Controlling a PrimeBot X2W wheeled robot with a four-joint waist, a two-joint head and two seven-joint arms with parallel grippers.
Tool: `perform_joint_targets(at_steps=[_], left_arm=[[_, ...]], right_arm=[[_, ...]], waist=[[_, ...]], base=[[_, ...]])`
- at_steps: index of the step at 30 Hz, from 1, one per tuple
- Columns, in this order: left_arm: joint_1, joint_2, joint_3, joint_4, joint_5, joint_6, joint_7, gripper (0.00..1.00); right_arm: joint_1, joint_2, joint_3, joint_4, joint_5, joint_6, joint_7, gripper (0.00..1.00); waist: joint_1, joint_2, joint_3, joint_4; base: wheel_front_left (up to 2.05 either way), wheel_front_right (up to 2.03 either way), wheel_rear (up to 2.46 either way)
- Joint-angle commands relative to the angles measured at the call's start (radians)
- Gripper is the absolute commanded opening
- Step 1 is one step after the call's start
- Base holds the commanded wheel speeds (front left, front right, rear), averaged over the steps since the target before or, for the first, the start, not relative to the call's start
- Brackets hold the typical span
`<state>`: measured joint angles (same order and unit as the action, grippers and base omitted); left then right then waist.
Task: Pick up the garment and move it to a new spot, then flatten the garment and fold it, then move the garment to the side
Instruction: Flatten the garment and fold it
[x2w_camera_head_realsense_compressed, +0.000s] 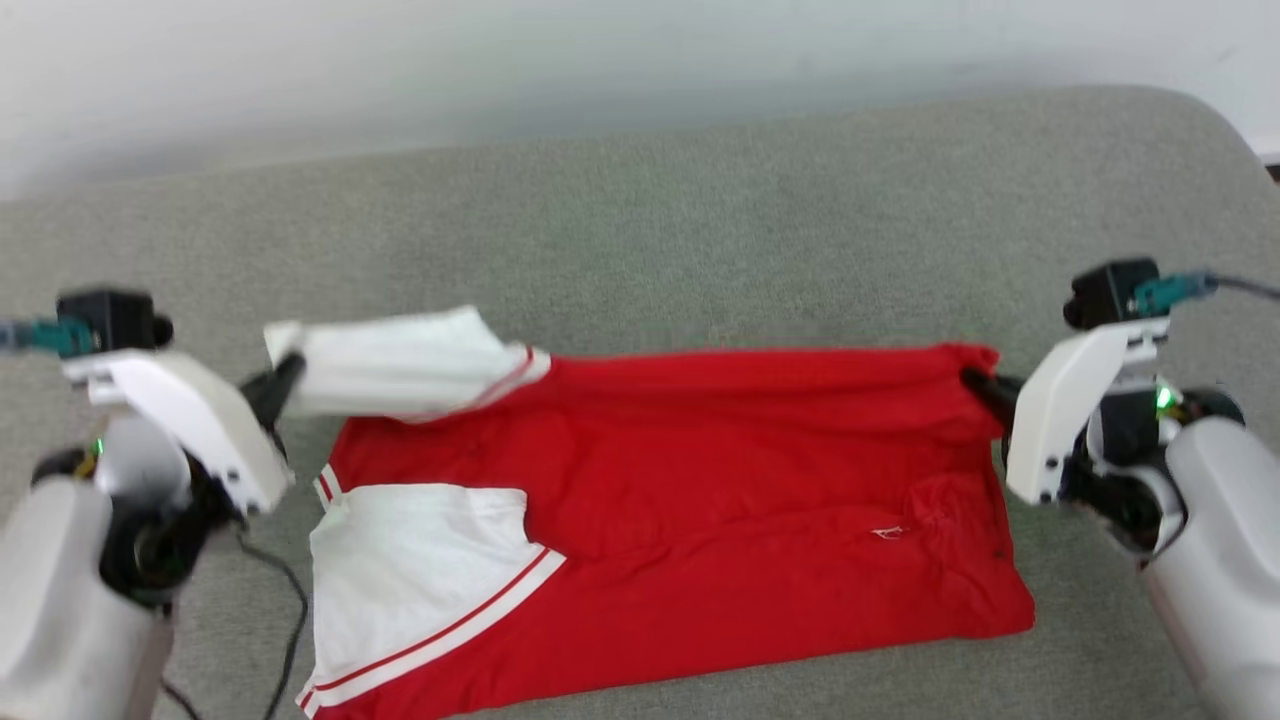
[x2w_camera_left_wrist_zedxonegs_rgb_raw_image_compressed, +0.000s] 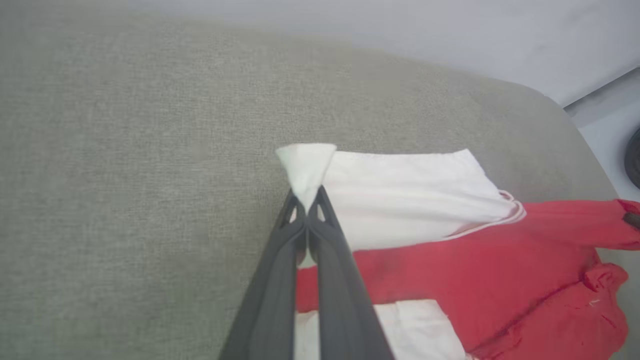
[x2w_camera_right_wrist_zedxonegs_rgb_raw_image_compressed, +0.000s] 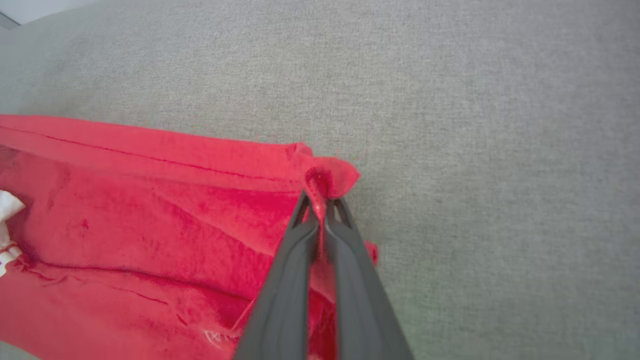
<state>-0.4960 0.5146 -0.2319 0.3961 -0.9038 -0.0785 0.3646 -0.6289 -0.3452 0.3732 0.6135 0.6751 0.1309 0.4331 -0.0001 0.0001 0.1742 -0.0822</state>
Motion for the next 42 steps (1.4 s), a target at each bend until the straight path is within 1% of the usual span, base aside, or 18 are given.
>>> perform_joint_targets(at_steps=[1,9,13,14,15,16,17,19,20,21,22,27,30,33,36,40,41,42], left_arm=[[0.052,0.006,0.007,-0.025,-0.005,0.013,-0.014,0.00],[0.364,0.007,0.031,-0.192,-0.033,0.095,-0.045,0.00],[0.480,-0.018,0.034,-0.249,-0.060,0.122,-0.051,0.00],[0.504,-0.028,0.027,-0.257,-0.067,0.122,-0.048,0.00],[0.525,-0.041,0.023,-0.264,-0.075,0.120,-0.052,0.00],[0.535,-0.054,0.022,-0.268,-0.079,0.120,-0.065,0.00],[0.547,-0.068,0.020,-0.267,-0.087,0.120,-0.071,0.00],[0.562,-0.080,0.012,-0.265,-0.089,0.119,-0.074,0.00],[0.571,-0.091,0.010,-0.264,-0.094,0.116,-0.082,0.27],[0.576,-0.102,0.010,-0.262,-0.098,0.117,-0.090,0.51],[0.580,-0.108,0.008,-0.259,-0.096,0.115,-0.099,1.00],[0.580,-0.124,0.015,-0.255,-0.068,0.107,-0.170,1.00],[0.567,-0.123,0.026,-0.282,-0.031,0.107,-0.236,1.00],[0.555,-0.118,0.032,-0.323,0.017,0.114,-0.301,1.00],[0.548,-0.125,0.034,-0.374,0.069,0.133,-0.367,1.00],[0.539,-0.129,0.031,-0.437,0.156,0.165,-0.457,1.00],[0.533,-0.137,0.032,-0.471,0.225,0.197,-0.536,1.00],[0.531,-0.141,0.034,-0.483,0.246,0.205,-0.561,1.00]], right_arm=[[0.037,-0.008,0.003,-0.008,-0.011,0.000,-0.015,0.00],[0.223,-0.011,-0.011,-0.068,-0.022,0.000,-0.085,0.00],[0.293,0.004,-0.025,-0.083,-0.031,0.000,-0.113,0.00],[0.306,0.008,-0.027,-0.083,-0.038,0.000,-0.121,0.09],[0.320,0.013,-0.034,-0.081,-0.044,0.000,-0.135,0.24],[0.334,0.021,-0.042,-0.075,-0.046,0.000,-0.146,0.42],[0.346,0.029,-0.047,-0.072,-0.053,0.000,-0.159,1.00],[0.356,0.035,-0.058,-0.069,-0.057,0.000,-0.177,1.00],[0.364,0.042,-0.068,-0.068,-0.063,0.000,-0.197,1.00],[0.375,0.049,-0.077,-0.066,-0.069,0.000,-0.217,1.00],[0.386,0.056,-0.084,-0.064,-0.078,0.000,-0.234,1.00],[0.434,0.081,-0.106,-0.090,-0.106,0.000,-0.308,1.00],[0.456,0.080,-0.131,-0.143,-0.125,0.000,-0.344,1.00],[0.478,0.068,-0.170,-0.210,-0.137,0.000,-0.341,1.00],[0.494,0.054,-0.233,-0.273,-0.144,0.000,-0.293,1.00],[0.511,0.027,-0.326,-0.341,-0.159,0.000,-0.175,1.00],[0.523,0.007,-0.386,-0.393,-0.176,0.000,-0.068,1.00],[0.527,0.004,-0.404,-0.414,-0.180,0.000,-0.031,1.00]], waist=[[0.0001,-0.0001,-0.029,0.010],[0.0001,-0.0001,-0.089,0.028],[0.0001,-0.0001,-0.091,0.032],[0.0001,-0.0001,-0.091,0.031],[0.0001,-0.0001,-0.091,0.031],[0.0001,-0.0001,-0.090,0.030],[0.0001,-0.0001,-0.090,0.031],[0.0001,-0.0001,-0.090,0.032],[0.0001,-0.0001,-0.091,0.033],[0.0001,-0.0001,-0.091,0.033],[0.0001,-0.0001,-0.091,0.033],[0.0001,-0.0001,-0.094,0.035],[0.0001,-0.0001,-0.100,0.035],[0.0001,-0.0001,-0.110,0.032],[0.0001,-0.0001,-0.120,0.031],[0.0001,-0.0001,-0.128,0.033],[0.0001,-0.0001,-0.126,0.046],[0.0001,-0.0001,-0.124,0.051]], base=[[0.00,0.00,0.00],[0.00,0.00,0.00],[0.00,0.00,0.00],[0.00,0.00,0.00],[0.00,0.00,0.00],[0.00,0.00,0.00],[0.00,0.00,0.00],[0.00,0.00,0.00],[0.00,0.00,0.00],[0.00,0.00,0.00],[0.00,0.00,0.00],[0.00,0.00,0.00],[0.00,0.00,0.00],[0.00,0.00,0.00],[0.00,0.00,0.00],[0.00,0.00,0.00],[0.00,0.00,0.00],[0.00,0.00,0.00]])
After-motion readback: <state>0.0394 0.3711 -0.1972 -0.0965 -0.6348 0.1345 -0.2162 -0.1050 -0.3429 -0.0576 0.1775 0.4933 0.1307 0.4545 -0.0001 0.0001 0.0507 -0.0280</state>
